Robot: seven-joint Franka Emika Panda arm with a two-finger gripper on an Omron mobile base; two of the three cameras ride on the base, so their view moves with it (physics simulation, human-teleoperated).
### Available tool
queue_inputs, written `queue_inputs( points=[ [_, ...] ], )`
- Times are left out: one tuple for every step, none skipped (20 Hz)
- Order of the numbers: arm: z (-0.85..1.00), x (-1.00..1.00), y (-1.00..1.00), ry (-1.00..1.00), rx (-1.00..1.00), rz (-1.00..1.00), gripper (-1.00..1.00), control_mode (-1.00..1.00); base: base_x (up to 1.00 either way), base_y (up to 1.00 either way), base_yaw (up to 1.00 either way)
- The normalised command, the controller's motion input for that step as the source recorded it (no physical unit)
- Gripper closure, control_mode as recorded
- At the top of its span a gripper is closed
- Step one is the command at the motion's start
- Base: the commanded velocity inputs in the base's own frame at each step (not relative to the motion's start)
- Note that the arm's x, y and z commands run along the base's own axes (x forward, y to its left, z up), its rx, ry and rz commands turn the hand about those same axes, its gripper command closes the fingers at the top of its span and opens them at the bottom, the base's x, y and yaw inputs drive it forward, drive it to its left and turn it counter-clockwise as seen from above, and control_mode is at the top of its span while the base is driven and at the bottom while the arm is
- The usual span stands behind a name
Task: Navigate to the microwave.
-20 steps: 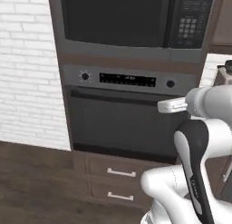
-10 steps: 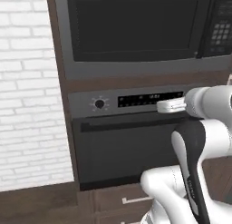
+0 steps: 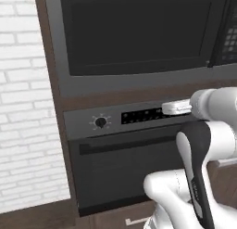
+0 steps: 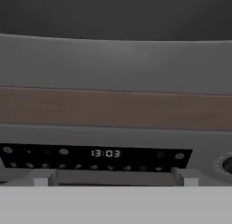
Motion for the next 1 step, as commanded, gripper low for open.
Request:
queue_inputs(
  points=[
    [0.0, 0.0, 0.0, 0.0, 0.0, 0.0, -1.0, 1.0, 1.0, 0.0, 0.0]
  ],
)
